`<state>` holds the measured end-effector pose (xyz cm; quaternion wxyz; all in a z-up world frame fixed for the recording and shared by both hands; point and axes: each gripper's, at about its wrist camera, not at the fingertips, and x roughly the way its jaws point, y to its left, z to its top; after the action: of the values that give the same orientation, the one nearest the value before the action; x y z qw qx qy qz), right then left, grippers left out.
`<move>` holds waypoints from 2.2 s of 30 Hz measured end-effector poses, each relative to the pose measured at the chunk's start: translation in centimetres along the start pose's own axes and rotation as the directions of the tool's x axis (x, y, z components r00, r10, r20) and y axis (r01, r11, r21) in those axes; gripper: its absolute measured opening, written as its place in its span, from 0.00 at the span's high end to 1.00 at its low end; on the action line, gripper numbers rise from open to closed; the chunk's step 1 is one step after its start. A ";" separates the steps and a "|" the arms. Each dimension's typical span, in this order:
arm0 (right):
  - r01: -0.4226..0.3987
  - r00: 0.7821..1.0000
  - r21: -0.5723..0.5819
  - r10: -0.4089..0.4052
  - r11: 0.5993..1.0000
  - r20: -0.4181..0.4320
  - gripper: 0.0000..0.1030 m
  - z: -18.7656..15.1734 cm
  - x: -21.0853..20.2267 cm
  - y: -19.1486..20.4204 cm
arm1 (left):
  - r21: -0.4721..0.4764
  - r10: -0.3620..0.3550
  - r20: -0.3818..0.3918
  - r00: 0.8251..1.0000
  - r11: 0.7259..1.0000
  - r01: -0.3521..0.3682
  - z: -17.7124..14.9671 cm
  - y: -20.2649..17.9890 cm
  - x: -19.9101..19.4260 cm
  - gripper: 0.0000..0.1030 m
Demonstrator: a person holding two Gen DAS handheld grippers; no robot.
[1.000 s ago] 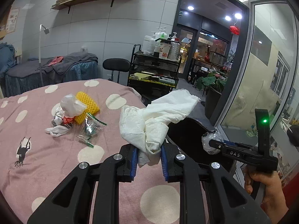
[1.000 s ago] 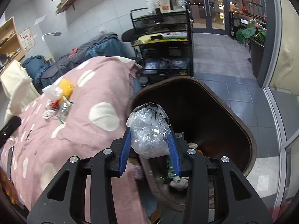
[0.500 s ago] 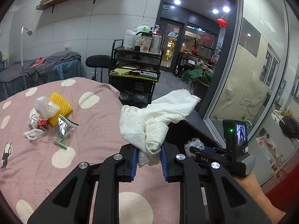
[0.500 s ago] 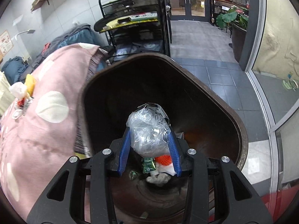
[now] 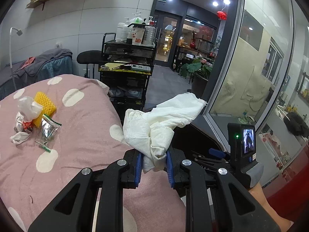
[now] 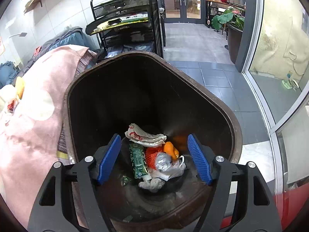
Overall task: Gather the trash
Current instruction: 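Lower the white cloth into the black bin and open the left tool, then move both tools back over the table toward the remaining trash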
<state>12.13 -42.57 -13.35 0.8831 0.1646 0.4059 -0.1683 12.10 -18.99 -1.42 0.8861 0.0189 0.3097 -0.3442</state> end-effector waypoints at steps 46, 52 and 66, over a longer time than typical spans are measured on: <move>0.021 0.999 0.134 -0.025 0.991 0.026 0.17 -2.8 -4.7 -4.2 | 0.191 -0.009 -0.210 0.978 0.980 0.050 0.1 -6.9 10.7 0.10; 0.028 0.999 0.133 -0.032 0.991 0.023 0.17 -2.5 -4.6 -4.1 | 0.188 0.010 -0.197 0.980 0.982 0.027 0.1 -6.6 10.1 0.08; -0.106 0.991 0.090 0.098 0.990 0.087 0.17 -0.6 -5.9 -0.6 | 0.081 0.042 -0.020 0.999 0.996 -0.041 1.6 -2.6 1.7 0.06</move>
<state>7.84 -41.91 -9.27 0.8977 0.2197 0.3520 -0.1485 12.27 -22.36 -0.61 0.8882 0.0649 0.3045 -0.3378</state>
